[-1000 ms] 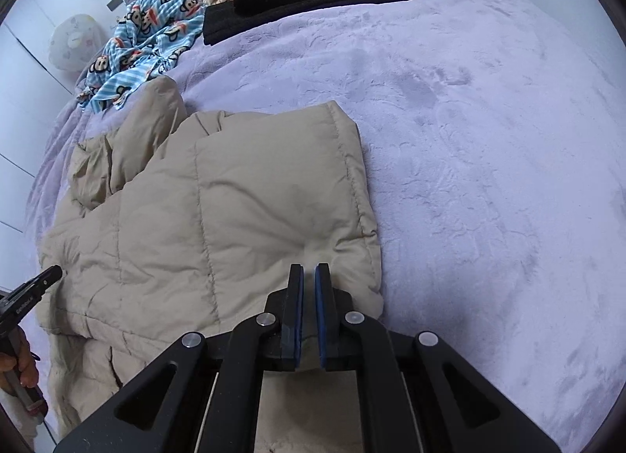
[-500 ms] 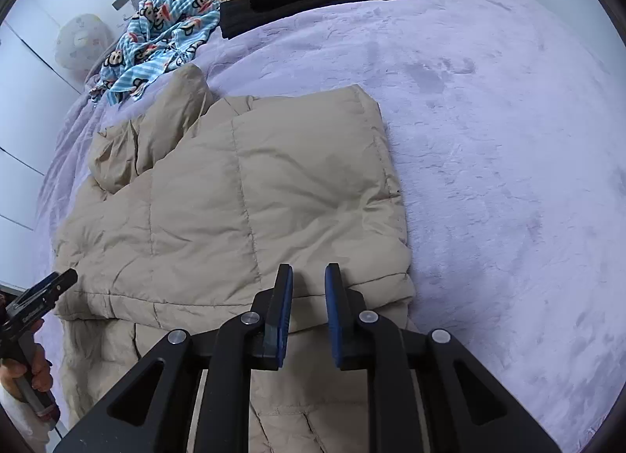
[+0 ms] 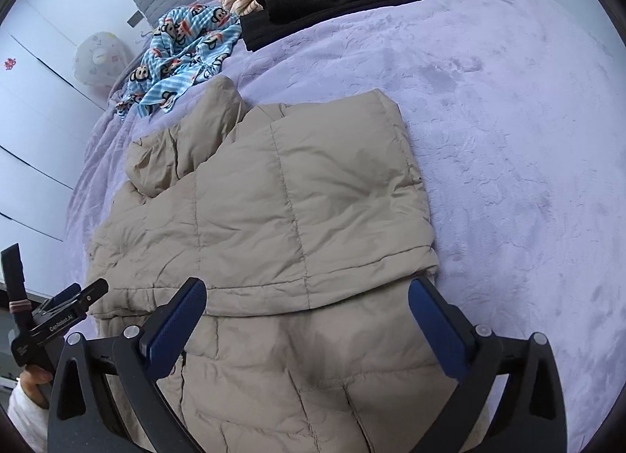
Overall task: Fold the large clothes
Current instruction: 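Open both tools and lift them off the folded jacket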
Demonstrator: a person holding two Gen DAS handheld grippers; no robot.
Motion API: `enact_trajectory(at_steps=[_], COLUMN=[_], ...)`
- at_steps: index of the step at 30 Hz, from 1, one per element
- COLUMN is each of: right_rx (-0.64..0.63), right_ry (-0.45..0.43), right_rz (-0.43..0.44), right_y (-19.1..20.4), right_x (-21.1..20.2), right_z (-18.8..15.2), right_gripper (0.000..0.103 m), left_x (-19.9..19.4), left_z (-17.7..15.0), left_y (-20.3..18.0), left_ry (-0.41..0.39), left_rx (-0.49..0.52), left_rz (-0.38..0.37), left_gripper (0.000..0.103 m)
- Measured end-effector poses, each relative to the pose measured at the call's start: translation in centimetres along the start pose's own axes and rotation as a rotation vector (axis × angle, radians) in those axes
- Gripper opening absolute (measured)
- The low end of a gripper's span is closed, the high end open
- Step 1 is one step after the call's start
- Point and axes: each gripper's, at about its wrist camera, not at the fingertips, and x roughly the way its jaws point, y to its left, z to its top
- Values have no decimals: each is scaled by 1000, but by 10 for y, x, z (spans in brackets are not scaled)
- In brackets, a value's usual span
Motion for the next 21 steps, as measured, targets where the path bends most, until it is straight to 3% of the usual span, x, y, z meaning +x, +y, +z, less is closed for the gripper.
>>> enact_trajectory(at_steps=[8, 21], right_rx=[-32, 9], right_ry=[47, 162], right_rz=[19, 89], right_y=[-1, -19], right_x=[-20, -20], right_z=[-15, -63], right_gripper=[103, 103], left_x=[-22, -40], left_z=[-27, -109], left_y=[-7, 3], left_ry=[32, 132], left_rx=[2, -74], left_rz=[107, 80], left_gripper=[102, 102])
